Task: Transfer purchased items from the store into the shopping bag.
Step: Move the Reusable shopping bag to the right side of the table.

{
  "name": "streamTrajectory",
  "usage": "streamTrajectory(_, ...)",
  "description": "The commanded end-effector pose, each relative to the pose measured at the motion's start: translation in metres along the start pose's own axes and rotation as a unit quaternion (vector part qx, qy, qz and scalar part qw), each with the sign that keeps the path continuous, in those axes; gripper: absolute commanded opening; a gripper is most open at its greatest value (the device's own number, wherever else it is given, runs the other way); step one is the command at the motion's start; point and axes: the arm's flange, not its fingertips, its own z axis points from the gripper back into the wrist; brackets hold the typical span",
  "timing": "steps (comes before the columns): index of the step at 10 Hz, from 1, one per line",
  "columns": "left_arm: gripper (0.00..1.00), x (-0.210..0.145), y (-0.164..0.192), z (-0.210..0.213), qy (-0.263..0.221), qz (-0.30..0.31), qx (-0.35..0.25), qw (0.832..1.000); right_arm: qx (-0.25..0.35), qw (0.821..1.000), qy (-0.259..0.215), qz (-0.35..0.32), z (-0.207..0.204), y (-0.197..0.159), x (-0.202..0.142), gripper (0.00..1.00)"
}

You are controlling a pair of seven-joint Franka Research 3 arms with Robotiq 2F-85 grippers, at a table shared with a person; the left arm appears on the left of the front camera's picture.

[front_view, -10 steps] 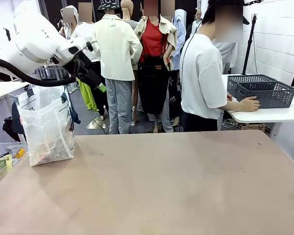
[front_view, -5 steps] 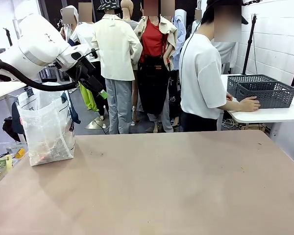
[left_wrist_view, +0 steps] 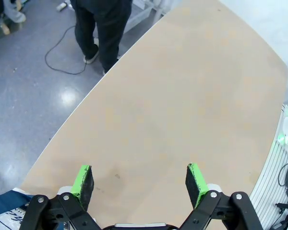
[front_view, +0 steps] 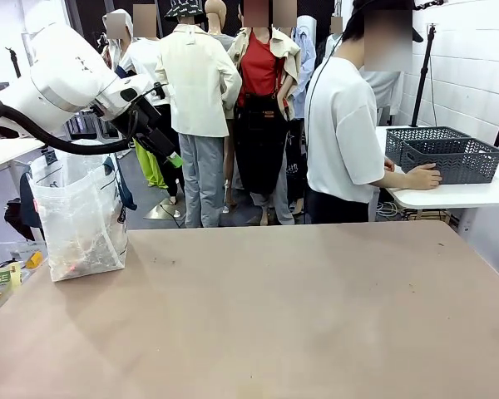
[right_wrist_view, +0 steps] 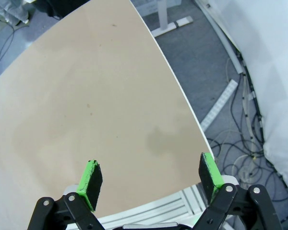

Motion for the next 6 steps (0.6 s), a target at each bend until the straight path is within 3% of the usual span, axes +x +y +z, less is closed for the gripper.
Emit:
streamTrajectory(1, 1.00, 0.0006, 0.0012, 0.0005, -0.005, 0.003, 0.006, 1.000, -0.004, 1.000, 0.005, 0.004, -0.0010, -0.0025, -0.0028, 1.00)
streamTrajectory(6, 1.00, 0.0006, 0.0012, 0.0005, -0.005, 0.003, 0.006, 1.000, -0.004, 1.000, 0.005, 0.004, -0.0010, -0.0025, -0.0028, 1.00)
